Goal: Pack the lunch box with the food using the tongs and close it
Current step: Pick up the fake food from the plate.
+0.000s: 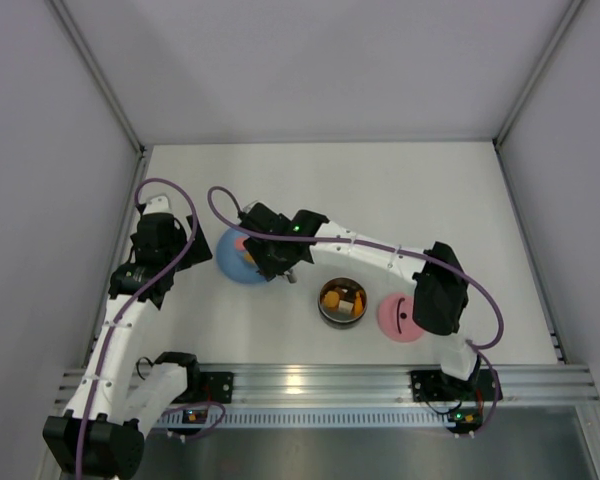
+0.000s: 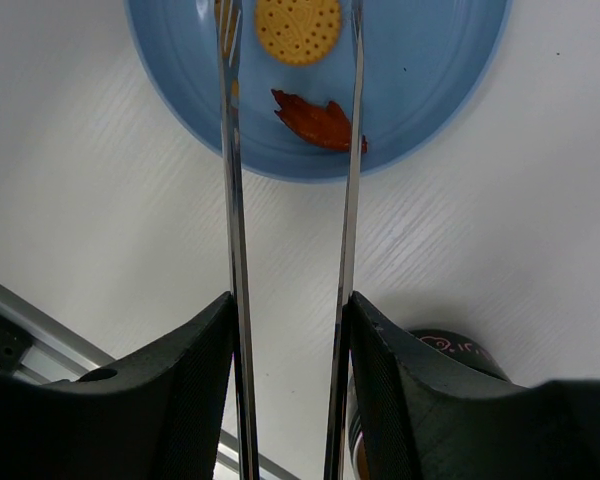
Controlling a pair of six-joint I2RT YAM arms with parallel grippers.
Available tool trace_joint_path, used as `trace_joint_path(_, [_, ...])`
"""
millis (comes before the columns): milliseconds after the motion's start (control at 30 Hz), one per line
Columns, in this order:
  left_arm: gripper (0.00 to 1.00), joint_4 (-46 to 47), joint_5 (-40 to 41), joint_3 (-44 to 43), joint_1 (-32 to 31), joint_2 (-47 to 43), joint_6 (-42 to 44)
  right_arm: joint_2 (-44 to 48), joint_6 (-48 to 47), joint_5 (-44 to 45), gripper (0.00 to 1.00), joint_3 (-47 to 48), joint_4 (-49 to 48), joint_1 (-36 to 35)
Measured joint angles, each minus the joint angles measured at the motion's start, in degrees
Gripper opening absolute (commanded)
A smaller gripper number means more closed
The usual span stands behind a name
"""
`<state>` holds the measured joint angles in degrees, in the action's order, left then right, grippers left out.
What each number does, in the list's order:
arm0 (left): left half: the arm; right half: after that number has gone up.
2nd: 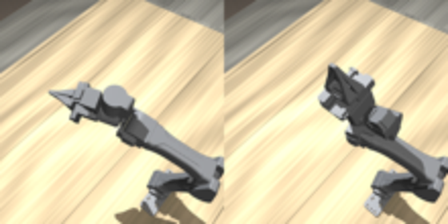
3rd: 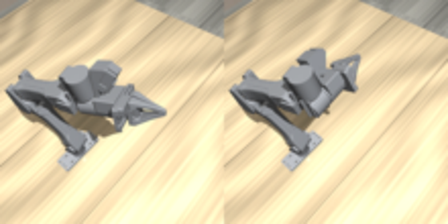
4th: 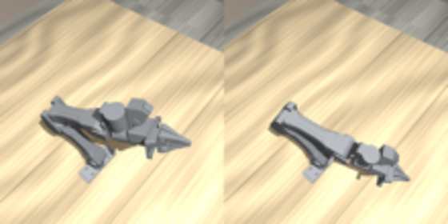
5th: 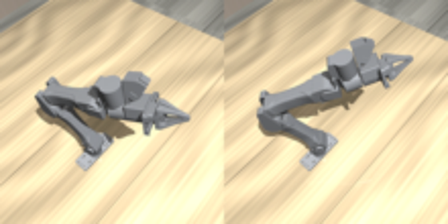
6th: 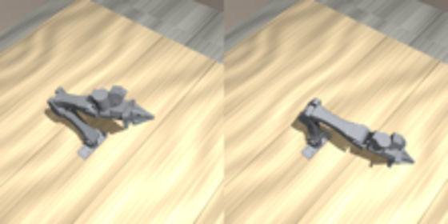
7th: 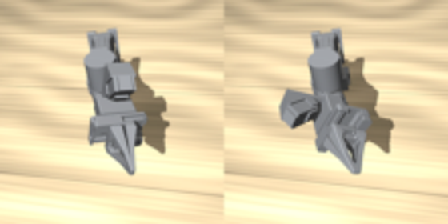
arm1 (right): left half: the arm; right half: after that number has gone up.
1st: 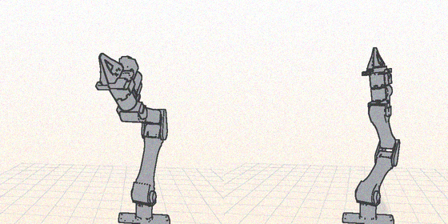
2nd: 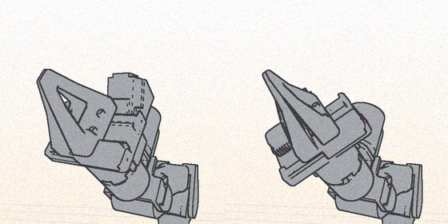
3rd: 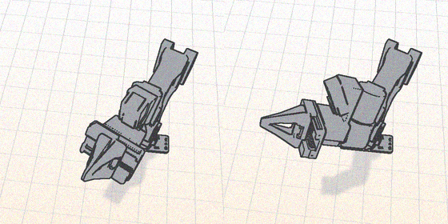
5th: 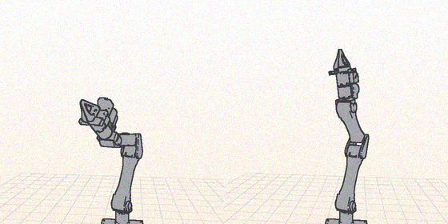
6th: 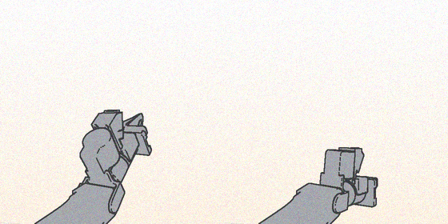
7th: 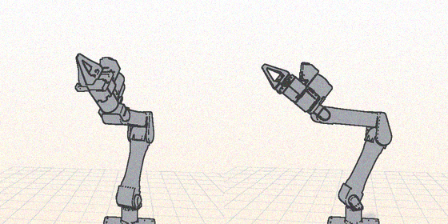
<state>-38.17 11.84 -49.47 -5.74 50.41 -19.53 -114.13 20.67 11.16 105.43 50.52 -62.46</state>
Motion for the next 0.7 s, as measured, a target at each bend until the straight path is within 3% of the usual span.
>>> trace_joint_path(600, [0.99, 0.0, 0.0, 0.0, 0.0, 0.0, 0.0, -0.9, 0.1, 1.2, 0.46, -0.6, -0.1, -0.1])
trace_joint_path(700, [0.99, 0.0, 0.0, 0.0, 0.0, 0.0, 0.0, -0.9, 0.0, 1.2, 0.38, -1.2, -0.3, -0.2])
